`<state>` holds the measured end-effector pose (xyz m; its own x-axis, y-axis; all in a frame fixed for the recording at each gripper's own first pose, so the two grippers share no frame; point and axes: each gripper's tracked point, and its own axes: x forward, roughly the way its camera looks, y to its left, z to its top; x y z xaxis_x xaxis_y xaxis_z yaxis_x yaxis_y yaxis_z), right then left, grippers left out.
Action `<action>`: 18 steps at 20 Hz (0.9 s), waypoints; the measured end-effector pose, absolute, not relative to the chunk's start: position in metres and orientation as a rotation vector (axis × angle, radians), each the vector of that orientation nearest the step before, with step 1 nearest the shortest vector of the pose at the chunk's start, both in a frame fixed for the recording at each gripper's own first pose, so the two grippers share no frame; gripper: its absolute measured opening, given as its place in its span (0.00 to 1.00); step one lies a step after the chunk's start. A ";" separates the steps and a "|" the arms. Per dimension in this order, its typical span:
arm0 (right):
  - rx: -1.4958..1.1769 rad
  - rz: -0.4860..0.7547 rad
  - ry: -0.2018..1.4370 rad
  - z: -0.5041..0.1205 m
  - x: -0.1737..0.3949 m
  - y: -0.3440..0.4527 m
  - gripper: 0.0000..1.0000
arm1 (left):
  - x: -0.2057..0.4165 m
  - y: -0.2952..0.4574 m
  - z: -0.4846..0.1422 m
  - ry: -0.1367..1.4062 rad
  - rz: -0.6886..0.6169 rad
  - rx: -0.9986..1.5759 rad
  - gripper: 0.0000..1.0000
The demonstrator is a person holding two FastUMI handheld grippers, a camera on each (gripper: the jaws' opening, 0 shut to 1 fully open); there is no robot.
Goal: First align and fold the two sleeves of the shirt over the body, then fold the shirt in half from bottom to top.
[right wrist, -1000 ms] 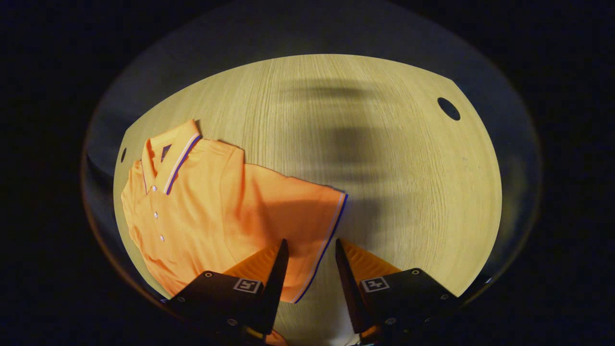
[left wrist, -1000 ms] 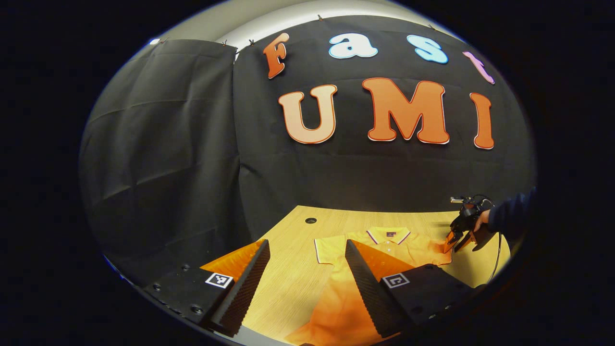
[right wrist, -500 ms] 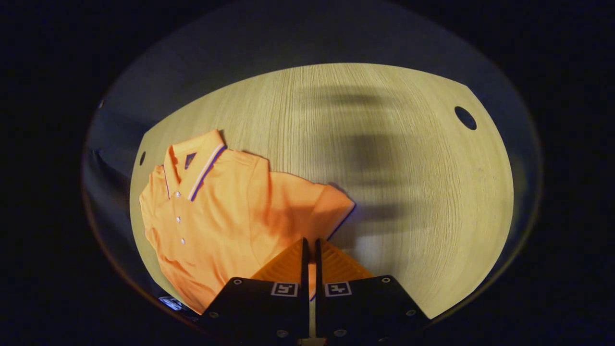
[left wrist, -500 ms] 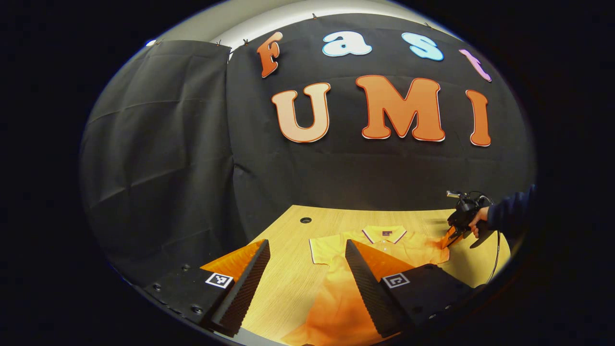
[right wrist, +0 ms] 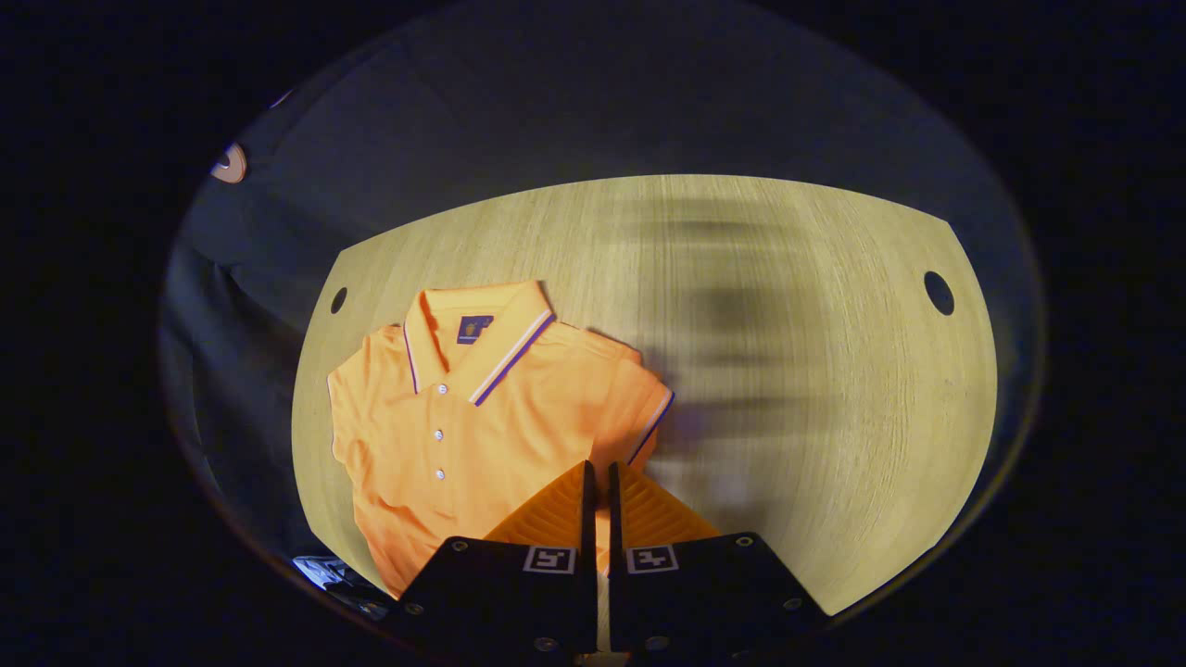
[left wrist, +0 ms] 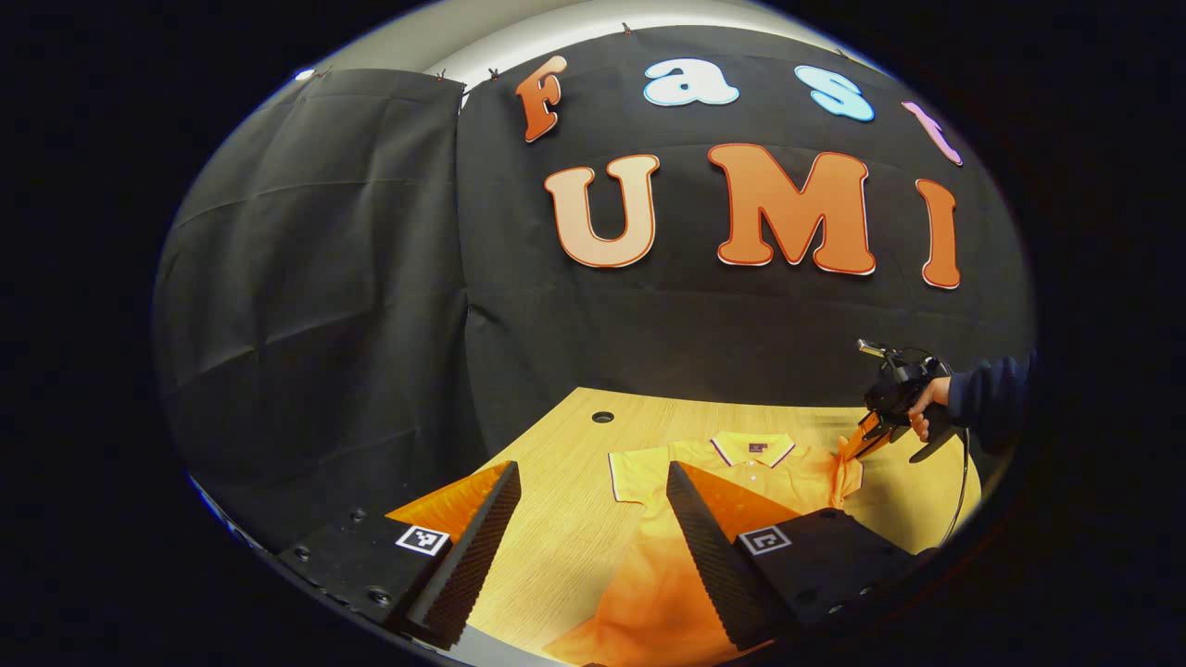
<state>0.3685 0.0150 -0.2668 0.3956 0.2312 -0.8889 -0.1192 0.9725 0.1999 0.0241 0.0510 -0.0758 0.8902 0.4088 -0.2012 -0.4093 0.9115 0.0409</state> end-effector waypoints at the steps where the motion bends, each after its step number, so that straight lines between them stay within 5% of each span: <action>1: 0.103 0.240 1.148 -0.266 0.369 0.024 0.06 | 0.022 0.052 -0.075 0.208 0.431 0.001 0.98; 10: 0.170 0.298 1.204 -0.287 0.373 0.078 0.09 | 0.012 0.062 -0.084 0.234 0.487 -0.001 0.98; 18: 0.173 0.360 1.186 -0.287 0.372 0.081 0.44 | 0.023 0.056 -0.090 0.265 0.472 0.004 0.97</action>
